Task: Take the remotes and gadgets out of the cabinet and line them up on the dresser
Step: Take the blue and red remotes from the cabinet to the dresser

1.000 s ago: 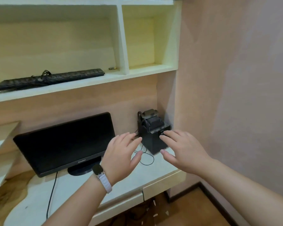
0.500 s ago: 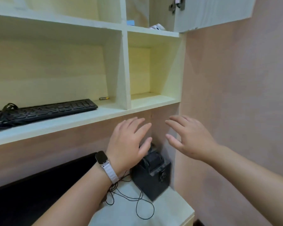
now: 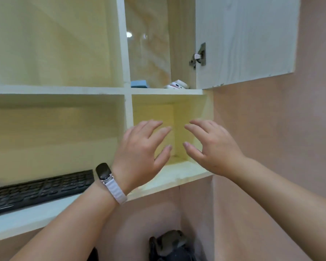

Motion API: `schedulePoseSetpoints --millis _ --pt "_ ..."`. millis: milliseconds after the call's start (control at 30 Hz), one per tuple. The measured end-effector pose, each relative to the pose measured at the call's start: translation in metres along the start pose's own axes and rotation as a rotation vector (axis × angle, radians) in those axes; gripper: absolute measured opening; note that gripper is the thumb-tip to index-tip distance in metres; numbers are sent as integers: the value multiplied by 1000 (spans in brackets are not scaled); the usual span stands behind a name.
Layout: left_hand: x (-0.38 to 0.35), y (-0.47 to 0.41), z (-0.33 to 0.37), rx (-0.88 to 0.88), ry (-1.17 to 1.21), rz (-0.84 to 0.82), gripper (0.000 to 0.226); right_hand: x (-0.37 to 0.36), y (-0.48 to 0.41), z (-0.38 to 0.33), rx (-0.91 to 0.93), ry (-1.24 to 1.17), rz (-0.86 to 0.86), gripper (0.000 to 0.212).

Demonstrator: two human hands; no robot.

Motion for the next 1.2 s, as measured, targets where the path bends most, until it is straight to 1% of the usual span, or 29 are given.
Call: schedulePoseSetpoints --millis 167,267,367,467,567,667,733,833,900,1000,1100,1200 --pt "-6 -70 -4 6 -66 77 44 -13 -50 33 62 -61 137 53" --pt "-8 -107 -8 -47 -185 49 45 -21 -76 47 136 -93 191 53" --pt "-6 -142 -16 -123 -324 -18 46 -27 -97 56 174 -135 214 54" --pt "-6 -172 -31 -121 -445 -161 45 -37 -116 63 187 -168 223 54" --pt "-10 -196 -47 31 -517 -396 41 -53 -128 68 202 -174 201 52" --pt "-13 -215 -60 173 -611 -635 42 -65 -129 70 215 -168 226 49" --pt "-16 -225 -67 265 -676 -776 47 -69 -128 71 213 -180 256 48" --pt "-23 -234 -77 440 -755 -929 62 -71 -128 71 223 -181 280 49" --pt "-28 -236 -80 510 -780 -1018 69 -71 -129 72 235 -173 280 50" --pt "-35 -235 -81 507 -727 -1083 58 -72 -130 72 233 -169 269 51" --pt "-38 -232 -83 493 -665 -1071 48 -73 -130 71 220 -164 272 50" --pt "-36 -228 -81 482 -658 -1029 42 -73 -129 71 211 -159 260 51"
Point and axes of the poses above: each hand's wrist, its own y-axis away from the middle knuckle, its own x-axis out of the back of the hand, z = x × y, the point moved 2 cm from there along -y, towards the middle knuckle, and after that the axes turned 1 degree about -x, right-handed, at the moved point
